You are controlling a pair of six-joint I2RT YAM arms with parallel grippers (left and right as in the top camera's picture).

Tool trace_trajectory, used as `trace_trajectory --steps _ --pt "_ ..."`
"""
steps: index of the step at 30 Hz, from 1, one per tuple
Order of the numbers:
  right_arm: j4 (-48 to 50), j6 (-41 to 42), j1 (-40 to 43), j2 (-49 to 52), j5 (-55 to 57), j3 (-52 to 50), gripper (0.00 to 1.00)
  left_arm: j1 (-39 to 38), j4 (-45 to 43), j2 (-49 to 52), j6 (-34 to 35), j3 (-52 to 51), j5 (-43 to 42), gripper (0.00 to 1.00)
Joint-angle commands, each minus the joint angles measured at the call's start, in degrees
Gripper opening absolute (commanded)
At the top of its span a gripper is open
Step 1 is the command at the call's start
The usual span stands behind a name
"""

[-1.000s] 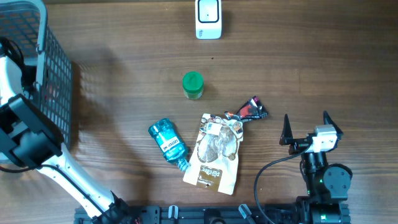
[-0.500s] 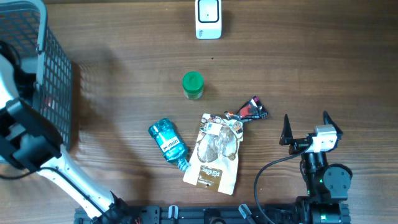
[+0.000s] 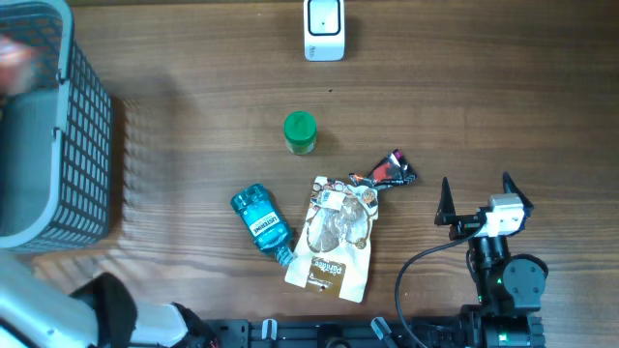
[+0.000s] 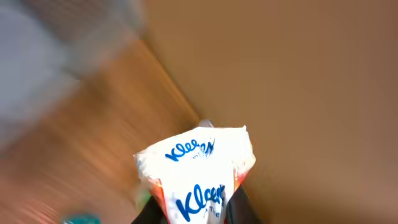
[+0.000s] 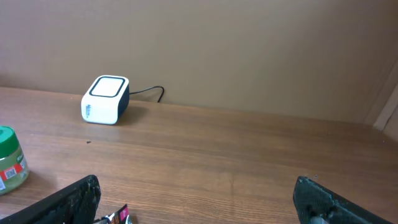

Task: Scan the item barcode
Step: 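Carry the Kleenex pack to the table center, release, and retract left arm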

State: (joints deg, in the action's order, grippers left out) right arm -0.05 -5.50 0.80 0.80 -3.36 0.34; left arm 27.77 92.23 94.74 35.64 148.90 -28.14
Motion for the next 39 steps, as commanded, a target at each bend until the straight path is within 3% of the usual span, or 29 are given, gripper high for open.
trace_trajectory --steps 1,5,8,10,12,15,18,23,25,31,33,35,36,37,39 --pt "0.1 -0.5 -0.3 -0.2 0.3 0.0 1.0 -22.0 0.7 1.0 -7.0 -0.5 -1.8 0.09" --pt "0.1 -0.5 -0.3 -0.2 0.3 0.0 1.0 -45.6 1.8 4.1 -6.4 -2.0 27.2 0.13" --pt "0.1 -0.5 -0.3 -0.2 0.3 0.0 1.0 -58.6 3.4 8.9 -6.5 -5.4 34.0 0.14" --pt "0.1 -0.5 -0.3 -0.2 0.3 0.0 1.0 -63.0 3.8 11.9 -6.4 -8.6 38.2 0.13" --pt "0.1 -0.5 -0.3 -0.2 0.3 0.0 1.0 -65.2 3.3 14.7 -6.5 -12.9 41.2 0.04" --pt "0.1 -0.5 -0.3 -0.2 0.3 0.0 1.0 -66.1 -5.7 16.9 -7.0 -24.9 41.1 0.04" --pt "0.1 -0.5 -0.3 -0.2 0.3 0.0 1.0 -66.2 -20.7 16.9 -7.0 -39.0 38.9 0.04" --pt "0.1 -0.5 -0.3 -0.2 0.3 0.0 1.0 -66.2 -38.9 16.9 -7.0 -59.3 26.6 0.04" --pt "0.1 -0.5 -0.3 -0.2 0.3 0.0 1.0 -66.2 -45.4 16.9 -7.0 -67.1 20.5 0.09" --pt "0.5 -0.1 -0.3 -0.2 2.9 0.0 1.0 -67.1 -50.2 16.6 -8.7 -72.1 13.0 0.15" --pt "1.8 5.8 -0.2 -0.2 7.7 0.0 1.0 -67.8 -50.3 15.0 -8.7 -72.1 12.7 0.17" --pt "2.4 10.3 -0.2 -0.2 6.4 0.5 1.0 -68.3 -50.2 12.7 -9.6 -72.1 12.8 0.36" --pt "2.5 10.1 -0.2 -0.2 4.6 1.3 1.0 -68.3 -50.1 11.0 -10.0 -71.9 13.2 0.56" --pt "2.5 10.2 -0.2 -0.2 2.8 2.4 1.0 -68.3 -49.5 8.6 -10.0 -71.3 14.5 0.96" --pt "1.8 10.2 -0.2 -0.2 0.4 4.6 1.0 -67.9 -48.6 5.2 -10.0 -69.6 17.4 1.0"
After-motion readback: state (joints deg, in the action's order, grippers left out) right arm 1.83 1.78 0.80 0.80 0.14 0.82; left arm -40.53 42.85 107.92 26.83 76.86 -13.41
